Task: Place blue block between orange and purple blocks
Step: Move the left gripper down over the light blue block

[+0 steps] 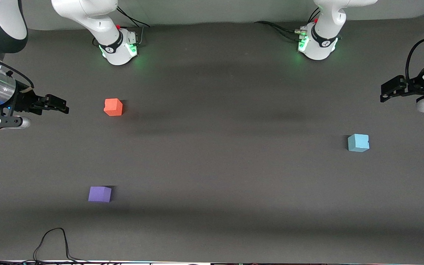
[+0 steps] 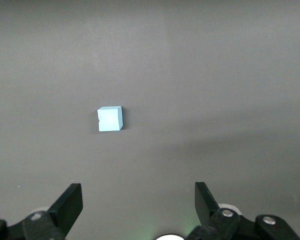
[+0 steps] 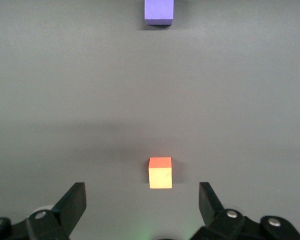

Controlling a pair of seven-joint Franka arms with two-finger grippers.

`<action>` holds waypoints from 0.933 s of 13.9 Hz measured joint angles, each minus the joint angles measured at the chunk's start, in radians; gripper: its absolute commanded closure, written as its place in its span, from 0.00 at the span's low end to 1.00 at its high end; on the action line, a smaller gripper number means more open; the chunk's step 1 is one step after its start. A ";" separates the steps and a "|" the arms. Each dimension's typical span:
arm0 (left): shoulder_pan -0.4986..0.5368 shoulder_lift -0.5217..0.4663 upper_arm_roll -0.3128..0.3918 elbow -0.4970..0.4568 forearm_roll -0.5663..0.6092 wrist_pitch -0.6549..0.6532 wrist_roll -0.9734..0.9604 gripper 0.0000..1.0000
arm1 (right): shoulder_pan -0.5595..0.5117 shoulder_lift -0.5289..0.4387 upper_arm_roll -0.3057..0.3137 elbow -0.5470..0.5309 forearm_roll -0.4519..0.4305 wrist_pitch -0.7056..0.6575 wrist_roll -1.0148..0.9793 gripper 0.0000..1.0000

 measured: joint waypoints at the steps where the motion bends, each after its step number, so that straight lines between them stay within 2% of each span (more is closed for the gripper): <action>1: 0.000 0.000 0.000 0.000 -0.001 0.000 0.000 0.00 | 0.000 0.000 0.000 0.000 0.000 0.000 0.000 0.00; 8: 0.025 -0.003 0.011 -0.021 -0.005 -0.003 0.040 0.00 | 0.002 0.004 0.001 0.001 0.000 0.022 0.001 0.00; 13: 0.204 -0.085 0.022 -0.172 -0.004 0.065 0.229 0.00 | 0.018 0.018 0.005 0.001 0.000 0.032 0.002 0.00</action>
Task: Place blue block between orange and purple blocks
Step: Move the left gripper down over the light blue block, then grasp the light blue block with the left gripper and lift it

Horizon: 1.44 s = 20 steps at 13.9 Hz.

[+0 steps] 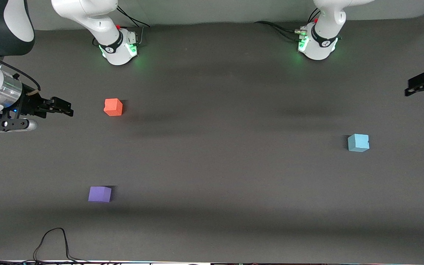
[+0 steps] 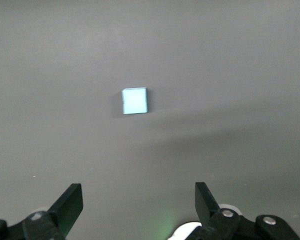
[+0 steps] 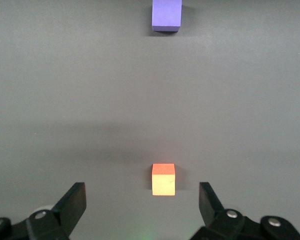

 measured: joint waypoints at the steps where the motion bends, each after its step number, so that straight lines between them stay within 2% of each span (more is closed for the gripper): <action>1: 0.022 -0.018 0.003 -0.032 0.000 0.022 0.018 0.00 | 0.000 0.002 0.000 0.000 0.000 0.000 0.000 0.00; 5: 0.029 -0.068 -0.008 -0.159 0.000 0.140 0.025 0.00 | 0.000 0.019 0.000 0.000 0.000 0.002 0.000 0.00; 9: 0.023 -0.049 -0.021 -0.291 0.003 0.324 0.025 0.00 | 0.000 0.021 0.000 -0.001 0.000 0.003 0.000 0.00; 12: 0.023 0.021 -0.021 -0.347 0.005 0.459 0.025 0.00 | 0.000 0.024 0.000 -0.006 0.000 0.008 0.000 0.00; 16: 0.023 0.145 -0.021 -0.465 0.006 0.736 0.026 0.00 | 0.000 0.028 0.000 -0.008 0.000 0.016 0.000 0.00; 20: 0.021 0.280 -0.021 -0.508 0.007 0.918 0.027 0.00 | 0.000 0.028 0.000 -0.009 0.000 0.018 0.000 0.00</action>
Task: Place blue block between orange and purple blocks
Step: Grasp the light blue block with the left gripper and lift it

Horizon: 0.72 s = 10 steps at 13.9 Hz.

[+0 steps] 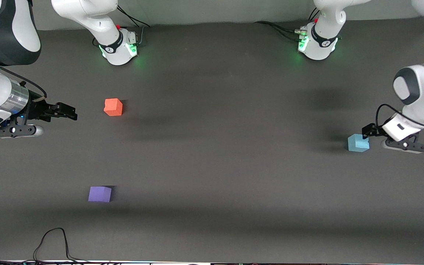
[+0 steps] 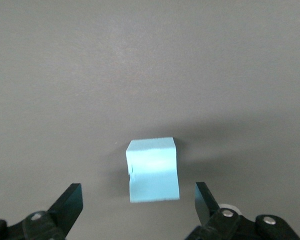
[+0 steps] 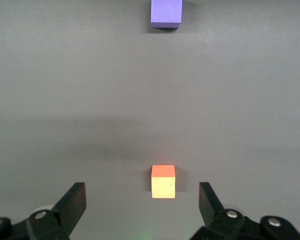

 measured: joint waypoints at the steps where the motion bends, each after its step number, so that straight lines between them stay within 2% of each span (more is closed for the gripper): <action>1: -0.001 0.028 0.000 -0.005 0.000 0.035 0.000 0.00 | 0.000 0.000 0.000 0.000 0.000 0.000 0.000 0.00; 5: -0.012 0.116 -0.002 -0.010 0.000 0.120 0.001 0.00 | 0.000 0.000 0.000 -0.001 0.000 0.001 0.000 0.00; 9: -0.014 0.145 -0.001 -0.011 0.000 0.121 0.001 0.00 | 0.000 0.000 0.000 -0.004 0.000 0.001 0.000 0.00; 10: -0.014 0.147 0.000 -0.011 0.000 0.118 0.001 0.07 | 0.000 0.000 0.000 -0.004 0.000 0.001 0.000 0.00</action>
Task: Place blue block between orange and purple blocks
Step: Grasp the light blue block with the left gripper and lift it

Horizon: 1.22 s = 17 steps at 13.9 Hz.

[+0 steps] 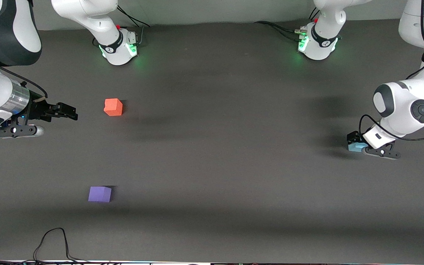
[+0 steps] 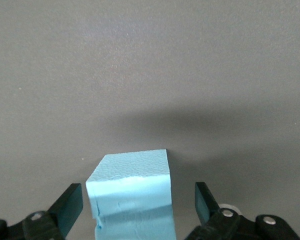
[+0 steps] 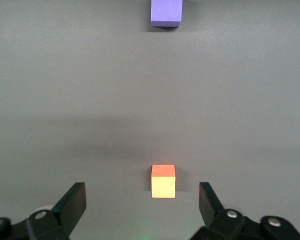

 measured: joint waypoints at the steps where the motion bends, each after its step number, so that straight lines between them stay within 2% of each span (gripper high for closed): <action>1: 0.000 0.001 0.000 0.000 0.000 -0.002 0.000 0.19 | 0.000 0.000 0.000 0.000 0.000 0.000 0.000 0.00; 3: 0.000 0.001 0.001 -0.002 0.000 -0.005 0.000 0.36 | 0.000 0.000 0.000 0.000 0.000 0.000 0.000 0.00; 7: 0.000 0.000 0.001 0.010 0.000 -0.045 0.000 0.37 | 0.000 0.000 0.000 0.000 0.000 0.002 0.000 0.00; 9: 0.000 -0.007 0.001 0.056 0.000 -0.132 0.000 0.37 | 0.000 0.001 0.000 0.000 0.000 0.005 0.000 0.00; 14: -0.023 -0.066 -0.004 0.269 -0.001 -0.470 -0.052 0.37 | 0.000 0.007 0.001 0.019 0.000 0.007 0.000 0.00; 17: -0.165 -0.101 -0.017 0.451 -0.004 -0.712 -0.267 0.39 | 0.001 0.023 0.002 0.056 0.000 0.008 0.000 0.00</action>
